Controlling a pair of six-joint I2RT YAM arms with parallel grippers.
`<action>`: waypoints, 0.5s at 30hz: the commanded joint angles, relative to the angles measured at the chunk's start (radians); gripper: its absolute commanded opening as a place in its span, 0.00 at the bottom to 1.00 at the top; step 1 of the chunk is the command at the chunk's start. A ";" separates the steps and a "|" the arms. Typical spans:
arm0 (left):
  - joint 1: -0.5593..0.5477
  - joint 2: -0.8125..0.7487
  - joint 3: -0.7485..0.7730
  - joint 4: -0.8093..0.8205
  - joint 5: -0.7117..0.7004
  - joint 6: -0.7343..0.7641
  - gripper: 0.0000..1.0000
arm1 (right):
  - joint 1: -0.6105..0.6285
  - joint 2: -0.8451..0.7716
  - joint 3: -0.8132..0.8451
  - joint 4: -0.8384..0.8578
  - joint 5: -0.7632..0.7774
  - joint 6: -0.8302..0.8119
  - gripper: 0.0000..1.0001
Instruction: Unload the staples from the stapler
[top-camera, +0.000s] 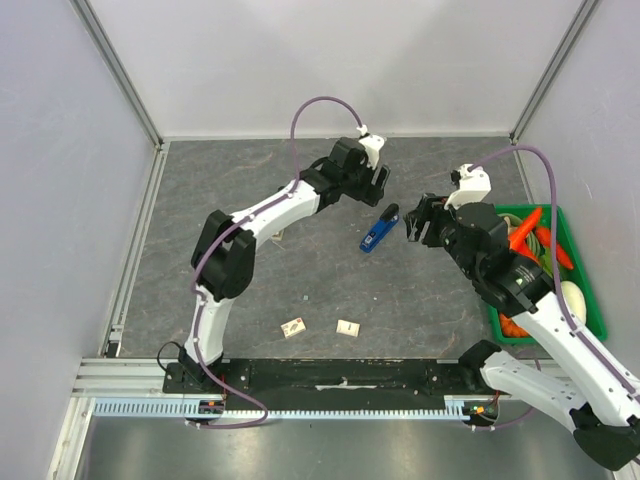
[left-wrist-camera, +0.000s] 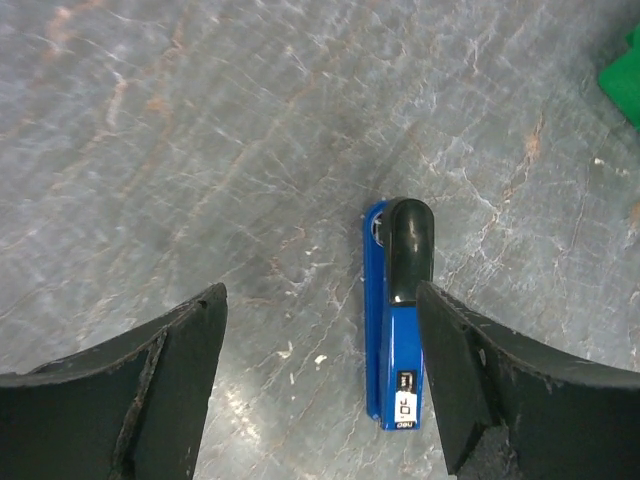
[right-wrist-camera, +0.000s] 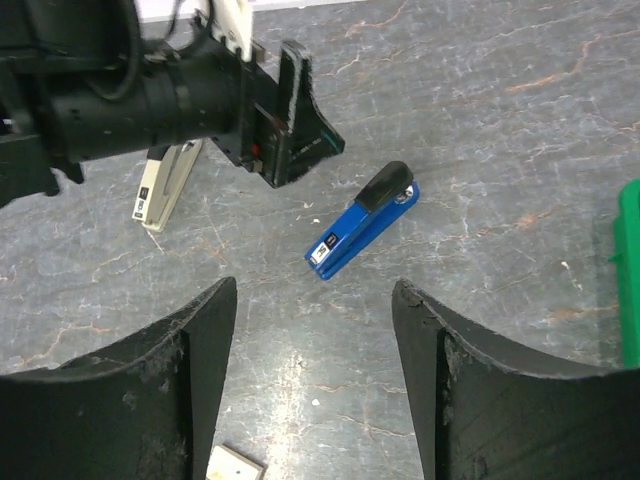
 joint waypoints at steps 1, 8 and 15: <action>-0.030 0.085 0.095 0.001 0.097 0.002 0.82 | 0.000 -0.023 0.036 -0.074 0.039 -0.020 0.73; -0.062 0.175 0.153 -0.007 0.126 0.004 0.83 | -0.001 -0.043 0.016 -0.092 0.030 -0.023 0.75; -0.097 0.241 0.236 -0.057 0.102 0.040 0.82 | 0.000 -0.040 0.004 -0.091 0.011 -0.025 0.75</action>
